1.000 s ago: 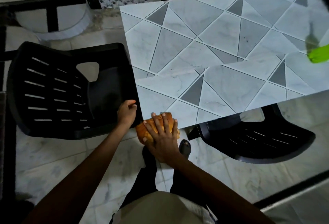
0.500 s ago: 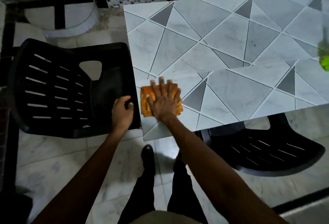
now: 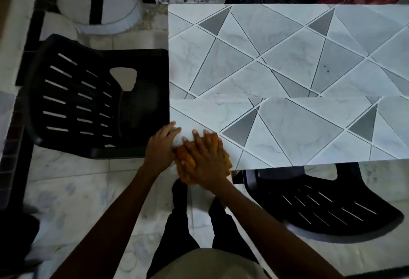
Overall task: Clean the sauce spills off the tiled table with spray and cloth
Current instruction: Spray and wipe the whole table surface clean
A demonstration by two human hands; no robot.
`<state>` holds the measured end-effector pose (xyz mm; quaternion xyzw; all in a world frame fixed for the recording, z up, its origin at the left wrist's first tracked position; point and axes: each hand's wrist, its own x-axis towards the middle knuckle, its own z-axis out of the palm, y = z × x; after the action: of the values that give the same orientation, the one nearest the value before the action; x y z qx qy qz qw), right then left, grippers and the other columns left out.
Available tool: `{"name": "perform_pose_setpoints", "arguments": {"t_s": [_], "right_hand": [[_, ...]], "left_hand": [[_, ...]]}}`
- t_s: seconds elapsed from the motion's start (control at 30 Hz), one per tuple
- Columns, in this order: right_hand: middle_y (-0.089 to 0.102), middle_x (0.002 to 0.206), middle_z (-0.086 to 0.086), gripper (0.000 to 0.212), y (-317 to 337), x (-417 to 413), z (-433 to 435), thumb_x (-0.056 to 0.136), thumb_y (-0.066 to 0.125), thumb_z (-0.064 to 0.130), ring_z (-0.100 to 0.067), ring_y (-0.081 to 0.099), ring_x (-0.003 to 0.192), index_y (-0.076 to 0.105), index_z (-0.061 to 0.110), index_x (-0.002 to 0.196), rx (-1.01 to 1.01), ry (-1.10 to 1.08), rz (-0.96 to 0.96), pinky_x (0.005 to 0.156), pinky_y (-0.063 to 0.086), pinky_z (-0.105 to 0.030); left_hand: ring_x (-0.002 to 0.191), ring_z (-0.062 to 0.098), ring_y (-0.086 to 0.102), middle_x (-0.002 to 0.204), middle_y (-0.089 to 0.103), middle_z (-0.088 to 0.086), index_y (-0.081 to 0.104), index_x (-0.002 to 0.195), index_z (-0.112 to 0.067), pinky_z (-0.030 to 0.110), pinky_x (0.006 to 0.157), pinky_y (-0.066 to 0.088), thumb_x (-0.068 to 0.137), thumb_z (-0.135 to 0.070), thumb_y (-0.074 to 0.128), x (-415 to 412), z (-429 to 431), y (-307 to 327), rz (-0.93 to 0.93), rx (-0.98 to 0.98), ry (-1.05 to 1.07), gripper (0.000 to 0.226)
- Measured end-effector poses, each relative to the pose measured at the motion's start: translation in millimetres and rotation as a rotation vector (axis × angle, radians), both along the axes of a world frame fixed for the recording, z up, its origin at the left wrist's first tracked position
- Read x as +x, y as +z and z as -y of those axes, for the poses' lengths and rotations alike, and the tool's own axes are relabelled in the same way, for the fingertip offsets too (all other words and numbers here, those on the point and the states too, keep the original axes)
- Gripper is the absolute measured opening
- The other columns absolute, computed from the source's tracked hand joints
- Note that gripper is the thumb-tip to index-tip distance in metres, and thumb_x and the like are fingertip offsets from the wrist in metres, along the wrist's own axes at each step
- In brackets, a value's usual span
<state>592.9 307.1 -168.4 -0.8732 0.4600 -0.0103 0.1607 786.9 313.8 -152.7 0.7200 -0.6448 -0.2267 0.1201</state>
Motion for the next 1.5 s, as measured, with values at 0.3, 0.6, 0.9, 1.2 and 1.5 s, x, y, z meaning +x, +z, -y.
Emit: {"name": "perform_pose_setpoints", "arguments": {"t_s": [0.3,0.6,0.9,1.2,1.5], "right_hand": [[0.003,0.169,0.003,0.071,-2,-158,108,0.092,0.021,0.067,-0.031,-0.001,0.155,0.002,0.047,0.157,0.109,-0.527,-0.141,0.118,0.006,-0.067],[0.002,0.169,-0.005,0.075,-1,17,101,0.095,0.029,0.068,-0.037,-0.004,0.154,0.008,0.034,0.160,0.048,-0.209,-0.030,0.118,-0.004,-0.068],[0.013,0.169,0.002,0.065,-2,-32,0,0.097,0.039,0.061,-0.029,0.001,0.156,0.025,0.040,0.157,-0.020,0.108,0.039,0.119,0.010,-0.064],[0.005,0.169,0.001,0.074,3,9,63,0.096,0.037,0.062,-0.034,0.000,0.155,0.008,0.038,0.159,0.060,-0.319,-0.082,0.116,0.006,-0.070],[0.011,0.168,0.009,0.067,12,-91,-4,0.095,0.035,0.060,-0.027,0.004,0.155,0.013,0.047,0.157,0.061,-0.333,-0.149,0.117,0.015,-0.063]], "left_hand": [[0.130,0.036,0.051,0.147,0.048,0.014,0.060,0.130,-0.006,0.050,0.105,0.046,0.066,0.012,0.069,-10,-4,5,-0.052,-0.062,0.090,0.067],[0.138,0.040,0.039,0.140,0.053,0.023,0.053,0.136,0.003,0.058,0.110,0.038,0.075,0.011,0.063,-2,-11,11,-0.085,-0.059,0.187,0.062],[0.142,0.032,0.037,0.144,0.051,0.015,0.051,0.139,-0.004,0.038,0.119,0.026,0.088,0.012,0.053,11,-20,-3,-0.217,-0.098,0.376,0.054],[0.130,0.029,0.050,0.140,0.054,0.014,0.061,0.129,-0.003,0.042,0.112,0.039,0.087,-0.016,0.031,-6,12,-8,-0.134,-0.103,0.066,0.054],[0.141,0.028,0.038,0.152,0.042,0.009,0.049,0.141,-0.006,0.043,0.115,0.032,0.085,-0.007,0.062,-23,4,2,0.033,-0.046,0.036,0.058]]}}
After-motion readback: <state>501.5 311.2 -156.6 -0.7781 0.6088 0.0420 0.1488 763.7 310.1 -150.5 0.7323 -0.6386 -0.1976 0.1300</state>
